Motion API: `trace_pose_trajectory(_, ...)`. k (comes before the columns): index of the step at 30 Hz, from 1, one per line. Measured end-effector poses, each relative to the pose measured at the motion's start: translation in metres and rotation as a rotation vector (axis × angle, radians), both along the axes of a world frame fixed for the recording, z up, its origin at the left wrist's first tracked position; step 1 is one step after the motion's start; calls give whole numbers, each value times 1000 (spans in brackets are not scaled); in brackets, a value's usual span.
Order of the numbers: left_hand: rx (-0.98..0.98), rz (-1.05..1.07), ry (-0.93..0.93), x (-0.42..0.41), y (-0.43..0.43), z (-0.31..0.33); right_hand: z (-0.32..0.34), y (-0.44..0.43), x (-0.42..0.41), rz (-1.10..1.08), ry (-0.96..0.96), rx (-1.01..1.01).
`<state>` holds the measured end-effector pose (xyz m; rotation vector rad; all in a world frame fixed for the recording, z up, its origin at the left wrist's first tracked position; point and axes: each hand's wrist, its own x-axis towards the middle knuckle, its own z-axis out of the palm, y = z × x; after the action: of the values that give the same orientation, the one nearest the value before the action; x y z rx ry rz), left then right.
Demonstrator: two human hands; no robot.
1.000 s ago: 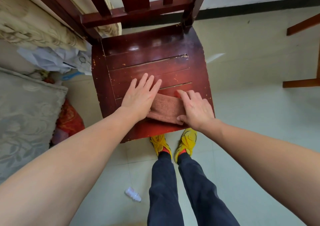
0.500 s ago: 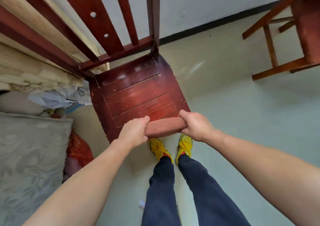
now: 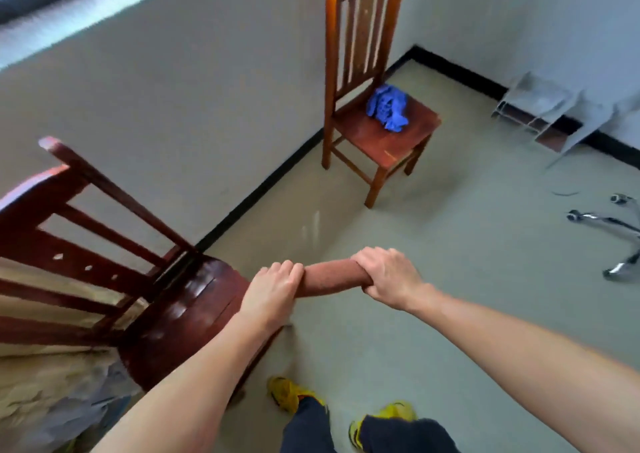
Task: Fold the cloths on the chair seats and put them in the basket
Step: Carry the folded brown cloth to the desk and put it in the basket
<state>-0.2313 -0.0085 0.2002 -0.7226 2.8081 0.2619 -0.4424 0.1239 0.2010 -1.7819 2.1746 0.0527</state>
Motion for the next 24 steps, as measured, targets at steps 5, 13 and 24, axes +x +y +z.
trace_pose_trajectory(5, -190, -225, 85, -131, 50, 67, 59, 93, -94, -128, 141, -97)
trace_pose_trajectory(13, -343, -677, 231, -355, 193, 154, 134, 281, -230, -508, 348, -128)
trace_pose_trajectory(24, -349, -1253, 332, -622, 461, 169, 154, 560, -362, -1107, 444, 0)
